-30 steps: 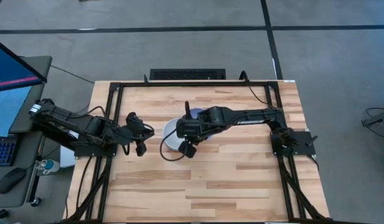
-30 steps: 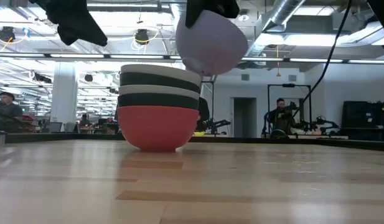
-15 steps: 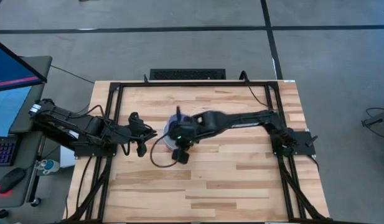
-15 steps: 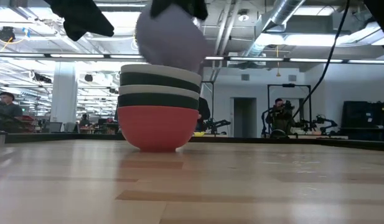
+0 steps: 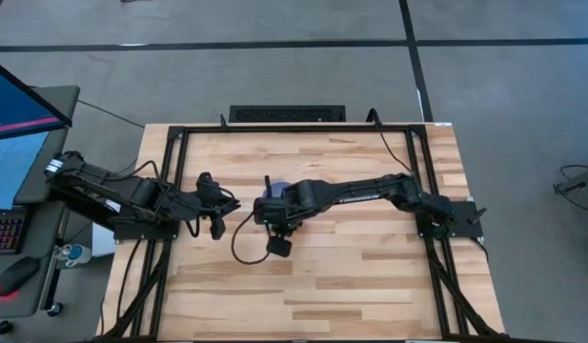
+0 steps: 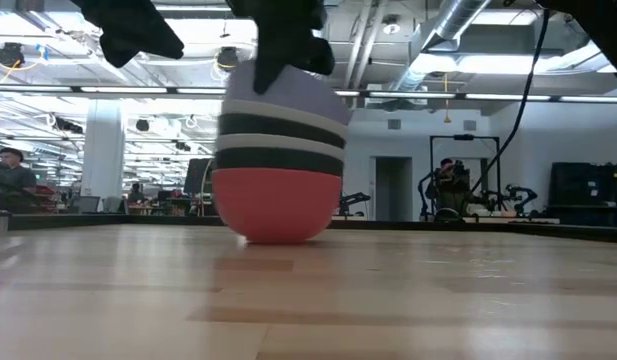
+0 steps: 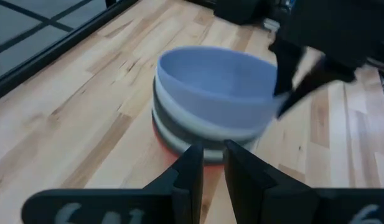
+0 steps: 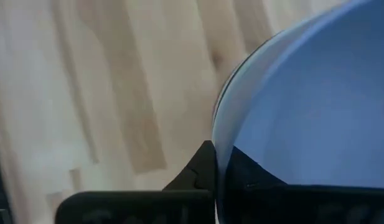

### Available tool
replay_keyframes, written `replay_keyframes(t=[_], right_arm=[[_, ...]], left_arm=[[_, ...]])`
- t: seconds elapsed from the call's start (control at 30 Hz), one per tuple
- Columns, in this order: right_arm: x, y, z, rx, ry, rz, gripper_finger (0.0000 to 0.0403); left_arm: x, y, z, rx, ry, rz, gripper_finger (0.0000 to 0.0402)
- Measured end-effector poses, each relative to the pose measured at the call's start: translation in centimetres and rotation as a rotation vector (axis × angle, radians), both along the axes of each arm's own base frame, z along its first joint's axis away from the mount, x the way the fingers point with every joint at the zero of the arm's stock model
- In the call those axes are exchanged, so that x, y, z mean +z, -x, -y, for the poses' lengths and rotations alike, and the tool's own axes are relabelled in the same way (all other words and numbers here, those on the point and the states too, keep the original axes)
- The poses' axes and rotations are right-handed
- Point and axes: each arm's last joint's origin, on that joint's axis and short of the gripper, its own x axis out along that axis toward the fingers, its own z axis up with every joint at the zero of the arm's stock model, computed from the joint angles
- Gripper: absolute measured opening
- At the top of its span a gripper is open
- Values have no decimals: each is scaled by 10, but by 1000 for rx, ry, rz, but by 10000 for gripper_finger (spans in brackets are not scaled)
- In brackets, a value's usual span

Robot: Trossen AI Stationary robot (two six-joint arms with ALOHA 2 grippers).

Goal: Nest bowls inside each other
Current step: Stack the light blue bowl on the white bowl

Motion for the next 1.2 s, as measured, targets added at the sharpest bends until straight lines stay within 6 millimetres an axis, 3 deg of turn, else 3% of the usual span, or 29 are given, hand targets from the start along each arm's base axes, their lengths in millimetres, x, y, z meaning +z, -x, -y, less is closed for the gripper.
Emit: replay_keyframes(t=[0.57,0.77,0.93,1.2], right_arm=[[1,14,14,-87,55,-131,9],[1,18,23,-125,59,-181,28],[0,18,27,-140,74,-182,9],[0,23,29,-155,79,-228,32]], left_arm=[[0,0,0,-6,-31,-8,53],[0,0,0,-7,-32,-9,53],[0,0,0,-6,-33,-9,53],[0,0,0,-11,-41,-12,53]])
